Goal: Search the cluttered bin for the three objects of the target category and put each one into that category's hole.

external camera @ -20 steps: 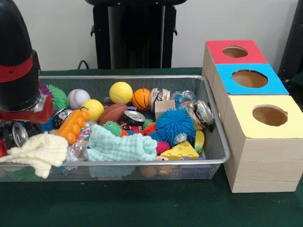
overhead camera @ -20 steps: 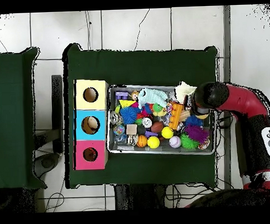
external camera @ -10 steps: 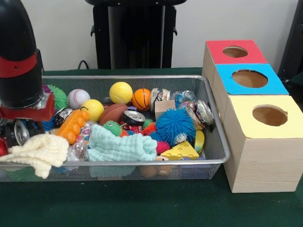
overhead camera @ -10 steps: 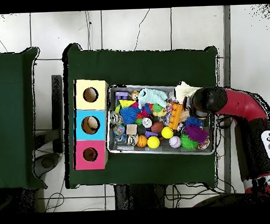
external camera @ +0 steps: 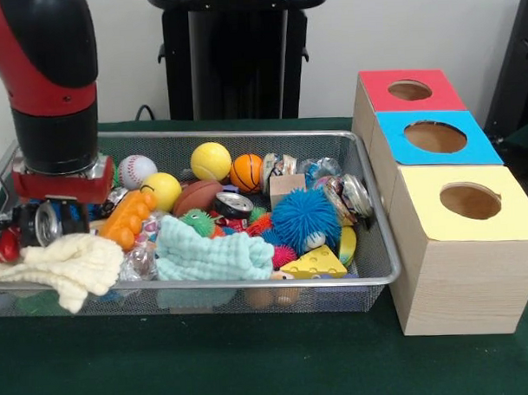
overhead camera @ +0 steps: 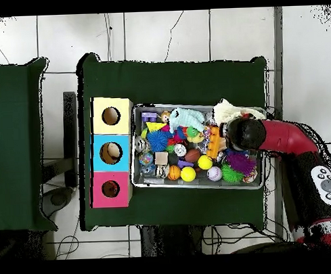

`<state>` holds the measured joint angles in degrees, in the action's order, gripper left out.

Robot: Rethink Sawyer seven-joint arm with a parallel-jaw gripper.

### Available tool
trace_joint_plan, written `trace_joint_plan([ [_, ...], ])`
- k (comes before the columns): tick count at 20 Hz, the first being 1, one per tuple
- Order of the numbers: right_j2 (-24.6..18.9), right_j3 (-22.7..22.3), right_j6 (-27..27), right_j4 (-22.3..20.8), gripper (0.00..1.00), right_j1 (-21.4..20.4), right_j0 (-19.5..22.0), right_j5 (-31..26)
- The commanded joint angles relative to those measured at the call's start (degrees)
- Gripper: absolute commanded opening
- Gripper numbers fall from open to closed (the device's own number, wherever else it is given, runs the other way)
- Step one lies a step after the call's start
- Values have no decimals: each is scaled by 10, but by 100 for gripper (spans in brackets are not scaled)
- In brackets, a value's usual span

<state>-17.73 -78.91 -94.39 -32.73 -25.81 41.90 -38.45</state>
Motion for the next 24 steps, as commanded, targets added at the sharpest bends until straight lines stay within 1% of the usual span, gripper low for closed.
trace_joint_plan([
  [1,39,-123,-131,7,0,21,-42,45],
  [3,50,-140,-143,18,0,2,-53,47],
  [6,75,-167,-169,29,0,-25,-78,65],
  [9,96,-184,-188,43,0,-37,-101,77],
  [12,124,-206,-216,60,0,-54,-135,89],
  [16,144,-228,-239,82,0,-50,-158,118],
  [20,151,-231,-231,97,0,-32,-160,147],
  [24,154,-229,-220,109,0,-20,-160,160],
])
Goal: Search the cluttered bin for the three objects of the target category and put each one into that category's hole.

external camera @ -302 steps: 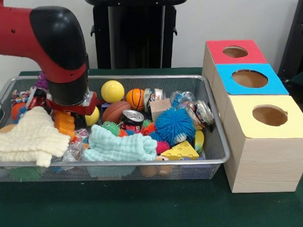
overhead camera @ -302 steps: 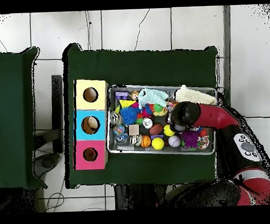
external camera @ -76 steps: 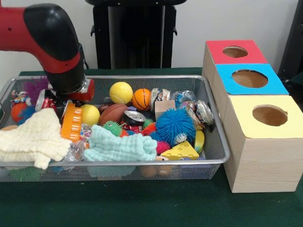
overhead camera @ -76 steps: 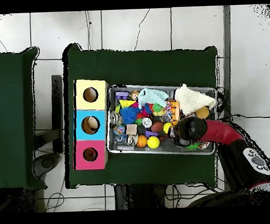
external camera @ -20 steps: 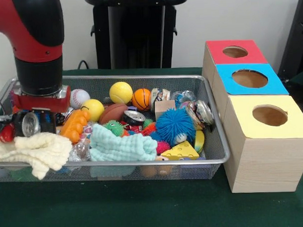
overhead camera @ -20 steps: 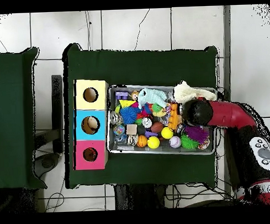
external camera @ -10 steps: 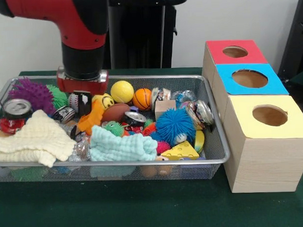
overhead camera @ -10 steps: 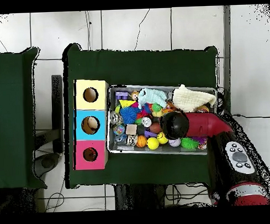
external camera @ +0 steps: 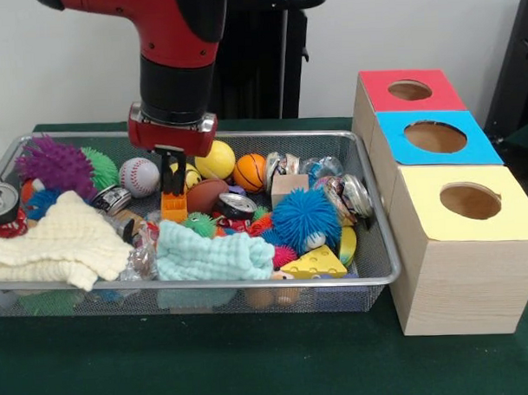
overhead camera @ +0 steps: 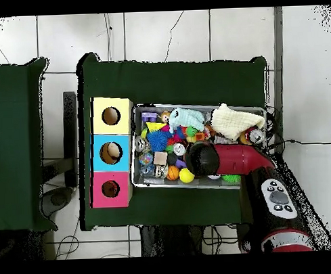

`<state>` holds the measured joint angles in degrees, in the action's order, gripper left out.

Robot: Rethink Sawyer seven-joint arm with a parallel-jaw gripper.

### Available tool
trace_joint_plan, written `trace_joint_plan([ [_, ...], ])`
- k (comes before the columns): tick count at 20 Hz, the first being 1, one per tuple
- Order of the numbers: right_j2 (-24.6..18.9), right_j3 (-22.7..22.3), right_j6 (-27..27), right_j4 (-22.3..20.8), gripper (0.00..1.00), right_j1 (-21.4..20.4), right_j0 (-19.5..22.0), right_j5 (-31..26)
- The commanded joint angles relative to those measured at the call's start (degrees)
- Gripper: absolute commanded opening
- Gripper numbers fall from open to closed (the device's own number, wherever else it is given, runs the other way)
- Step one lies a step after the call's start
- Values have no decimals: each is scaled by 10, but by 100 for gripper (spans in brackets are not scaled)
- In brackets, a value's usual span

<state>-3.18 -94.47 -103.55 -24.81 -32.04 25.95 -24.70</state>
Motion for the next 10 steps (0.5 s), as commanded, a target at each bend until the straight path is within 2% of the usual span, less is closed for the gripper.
trace_joint_plan([
  [1,9,-73,-124,34,0,46,0,23],
  [10,12,-83,-113,59,0,68,1,51],
])
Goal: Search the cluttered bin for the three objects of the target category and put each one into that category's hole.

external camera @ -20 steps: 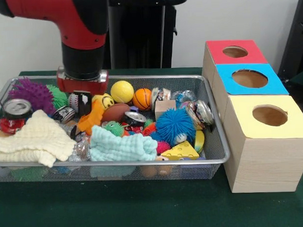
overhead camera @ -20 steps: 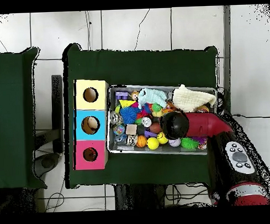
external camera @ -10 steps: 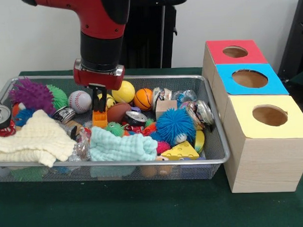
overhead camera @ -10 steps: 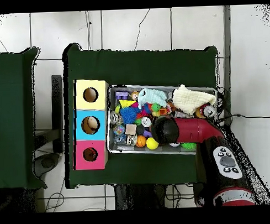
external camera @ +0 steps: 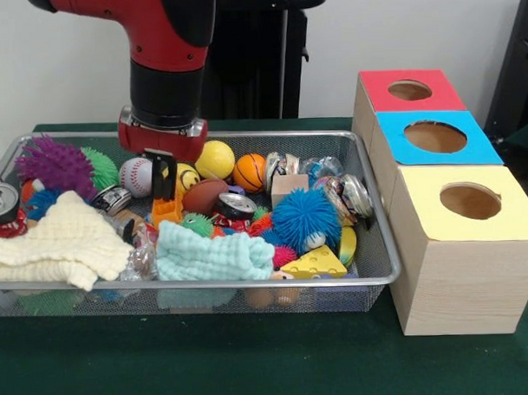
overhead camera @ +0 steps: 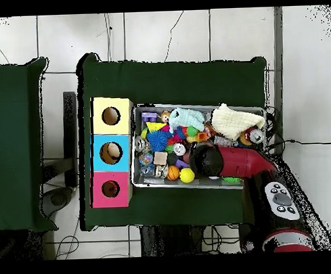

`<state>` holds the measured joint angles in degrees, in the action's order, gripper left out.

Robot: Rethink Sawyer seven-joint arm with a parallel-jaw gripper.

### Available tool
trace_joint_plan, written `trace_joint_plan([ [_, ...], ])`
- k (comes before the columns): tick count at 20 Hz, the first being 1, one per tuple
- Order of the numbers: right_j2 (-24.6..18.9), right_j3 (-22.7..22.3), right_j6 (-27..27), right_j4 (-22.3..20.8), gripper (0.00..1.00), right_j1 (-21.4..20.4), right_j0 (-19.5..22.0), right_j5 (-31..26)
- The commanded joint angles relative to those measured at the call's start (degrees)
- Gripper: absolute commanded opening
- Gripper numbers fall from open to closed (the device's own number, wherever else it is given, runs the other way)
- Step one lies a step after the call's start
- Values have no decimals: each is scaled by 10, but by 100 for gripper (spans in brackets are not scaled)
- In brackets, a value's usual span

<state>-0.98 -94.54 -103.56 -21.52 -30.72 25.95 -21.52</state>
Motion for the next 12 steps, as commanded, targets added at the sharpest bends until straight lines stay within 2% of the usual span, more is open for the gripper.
trace_joint_plan([
  [1,-12,-85,-113,30,0,60,3,25],
  [6,-27,-104,-123,57,0,86,6,54],
  [12,-35,-139,-170,92,0,117,-6,148],
])
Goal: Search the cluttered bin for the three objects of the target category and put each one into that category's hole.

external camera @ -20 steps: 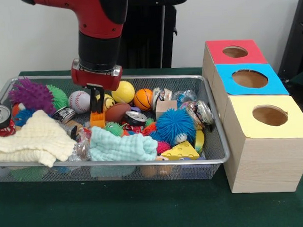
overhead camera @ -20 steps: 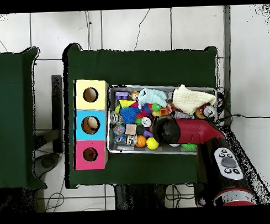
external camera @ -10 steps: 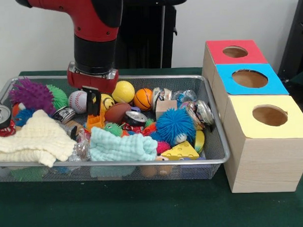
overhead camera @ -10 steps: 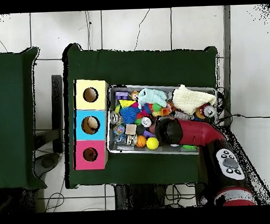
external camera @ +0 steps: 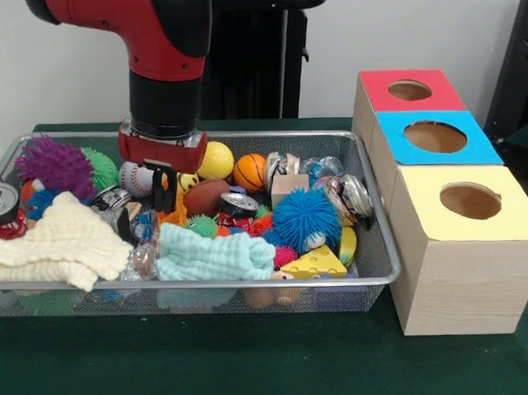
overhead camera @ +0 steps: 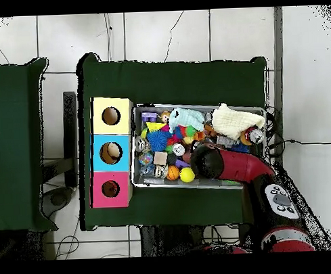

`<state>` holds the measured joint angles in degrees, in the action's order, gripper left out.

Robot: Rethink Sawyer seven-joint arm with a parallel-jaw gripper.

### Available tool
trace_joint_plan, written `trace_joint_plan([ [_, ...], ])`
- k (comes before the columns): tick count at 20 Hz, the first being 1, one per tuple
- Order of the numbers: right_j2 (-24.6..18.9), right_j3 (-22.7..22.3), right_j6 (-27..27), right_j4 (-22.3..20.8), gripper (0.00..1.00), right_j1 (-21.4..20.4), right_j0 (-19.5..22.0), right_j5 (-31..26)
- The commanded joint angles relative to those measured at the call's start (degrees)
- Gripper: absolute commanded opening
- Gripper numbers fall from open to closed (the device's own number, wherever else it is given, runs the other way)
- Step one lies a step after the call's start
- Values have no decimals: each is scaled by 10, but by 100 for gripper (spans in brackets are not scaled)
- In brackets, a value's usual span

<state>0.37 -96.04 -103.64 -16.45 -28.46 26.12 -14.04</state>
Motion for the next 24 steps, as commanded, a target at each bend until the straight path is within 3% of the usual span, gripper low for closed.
trace_joint_plan([
  [1,-50,-127,-173,49,0,102,-10,91],
  [8,-39,-140,-191,116,0,110,-49,116],
  [11,-46,-158,-219,156,0,119,-67,166],
  [18,-49,-159,-208,183,0,147,-65,229],
  [24,-51,-168,-187,197,0,133,-61,191],
])
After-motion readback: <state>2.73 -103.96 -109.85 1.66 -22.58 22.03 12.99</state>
